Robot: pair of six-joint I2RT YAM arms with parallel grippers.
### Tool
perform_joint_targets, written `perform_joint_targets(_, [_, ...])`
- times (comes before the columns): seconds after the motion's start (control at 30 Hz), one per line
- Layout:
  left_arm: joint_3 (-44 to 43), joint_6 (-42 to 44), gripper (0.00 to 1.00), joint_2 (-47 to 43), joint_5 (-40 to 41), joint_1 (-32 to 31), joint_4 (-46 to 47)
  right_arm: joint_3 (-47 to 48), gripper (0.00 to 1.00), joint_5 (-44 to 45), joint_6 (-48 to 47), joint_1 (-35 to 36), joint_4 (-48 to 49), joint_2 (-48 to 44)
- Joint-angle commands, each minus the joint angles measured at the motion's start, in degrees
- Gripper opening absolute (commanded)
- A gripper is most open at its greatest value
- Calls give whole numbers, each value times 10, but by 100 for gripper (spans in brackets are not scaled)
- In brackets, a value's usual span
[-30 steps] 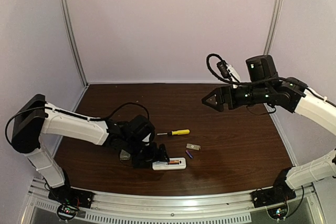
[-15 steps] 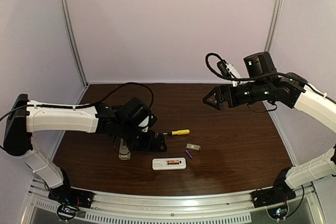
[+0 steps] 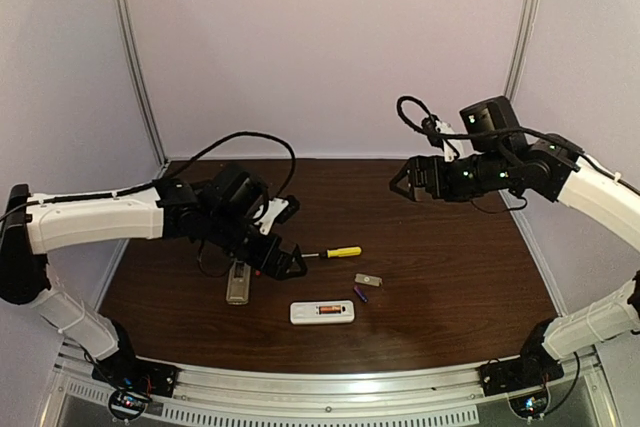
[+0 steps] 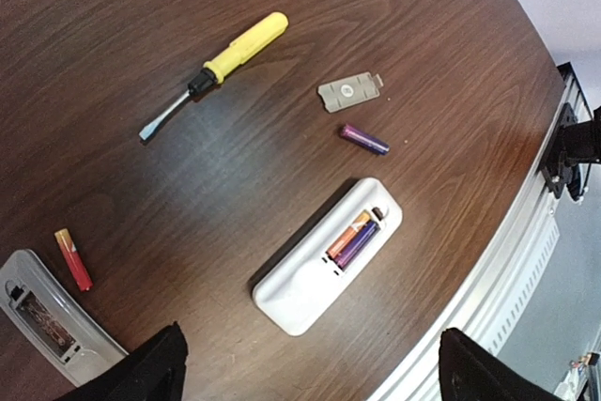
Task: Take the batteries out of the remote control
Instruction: Place the remote control without the battery cover at the center of the board, then pick up the screwdriver from the center of the board.
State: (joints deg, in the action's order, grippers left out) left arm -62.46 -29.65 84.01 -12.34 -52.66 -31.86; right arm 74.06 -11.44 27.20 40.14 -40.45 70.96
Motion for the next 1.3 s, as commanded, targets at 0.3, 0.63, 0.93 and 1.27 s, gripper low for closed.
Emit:
perform_joint_targets(0.3, [-108, 225, 93, 123, 35, 17, 10, -38, 100, 33, -126, -1, 17, 33])
perform_joint_targets(0.63, [-124, 334, 88, 194, -24, 79, 36, -100, 100, 57, -150, -7, -10, -41])
perform_joint_targets(0.93, [-91, 459, 77, 210, -81, 96, 134, -108, 100, 53, -116, -9, 14, -35])
perform_joint_targets(1.27, [-83, 538, 65, 266, -76, 111, 180, -93, 100, 63, -81, -9, 16, -26])
